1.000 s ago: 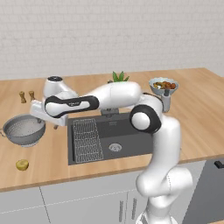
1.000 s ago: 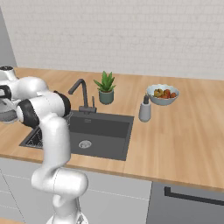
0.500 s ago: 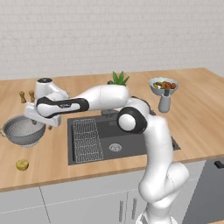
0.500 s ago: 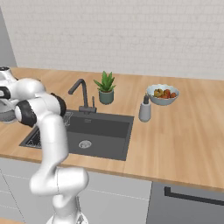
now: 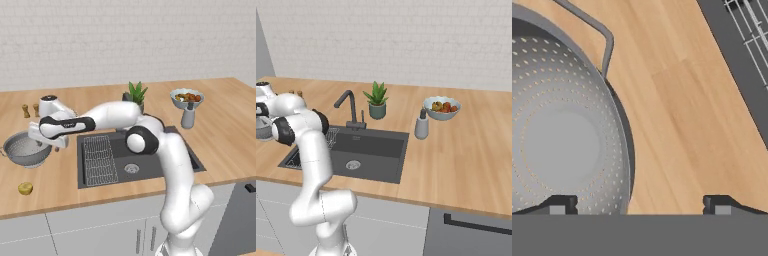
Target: Put the colander in the sink, put the kiwi in the colander, and turn on the sink faucet and pour water over the colander.
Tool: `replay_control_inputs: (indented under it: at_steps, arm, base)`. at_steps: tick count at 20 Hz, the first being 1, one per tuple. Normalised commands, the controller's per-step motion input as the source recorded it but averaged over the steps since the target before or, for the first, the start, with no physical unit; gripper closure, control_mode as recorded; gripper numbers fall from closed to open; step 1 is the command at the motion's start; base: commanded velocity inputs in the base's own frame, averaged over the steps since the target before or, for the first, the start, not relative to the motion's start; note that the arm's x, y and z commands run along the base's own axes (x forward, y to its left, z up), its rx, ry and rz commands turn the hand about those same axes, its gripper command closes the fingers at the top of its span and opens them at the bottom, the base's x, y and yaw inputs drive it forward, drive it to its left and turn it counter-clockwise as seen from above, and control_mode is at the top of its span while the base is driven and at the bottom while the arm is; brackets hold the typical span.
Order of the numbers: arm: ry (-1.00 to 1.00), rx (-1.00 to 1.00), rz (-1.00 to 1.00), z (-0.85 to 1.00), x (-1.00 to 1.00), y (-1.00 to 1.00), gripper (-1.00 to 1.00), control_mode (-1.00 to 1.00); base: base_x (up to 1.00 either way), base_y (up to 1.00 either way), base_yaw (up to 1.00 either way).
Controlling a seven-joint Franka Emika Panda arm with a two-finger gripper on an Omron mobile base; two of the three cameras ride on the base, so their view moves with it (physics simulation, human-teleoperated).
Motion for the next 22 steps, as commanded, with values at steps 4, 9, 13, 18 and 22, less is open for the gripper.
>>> replay_control_inputs:
  at_steps: [4, 9, 13, 18, 22]
  arm:
    - [0.00, 0.00, -0.02, -0.19, 0.40, 0.04, -1.00, -1.00]
    - [0.00, 0.00, -0.02, -0.06, 0.38, 0.10, -1.00, -1.00]
    - [0.00, 0.00, 0.00, -0.10, 0.22, 0.18, -1.00, -1.00]
    - [0.01, 0.00, 0.00, -0.31, -0.08, 0.17, 1.00, -1.00]
    - [0.06, 0.00, 0.00, -0.44, -0.33, 0.03, 1.00, -1.00]
  base:
    - [0.00, 0.00, 0.00]
    - [0.00, 0.00, 0.00]
    - [0.00, 0.00, 0.00]
    - [0.00, 0.00, 0.00]
    - [0.00, 0.00, 0.00]
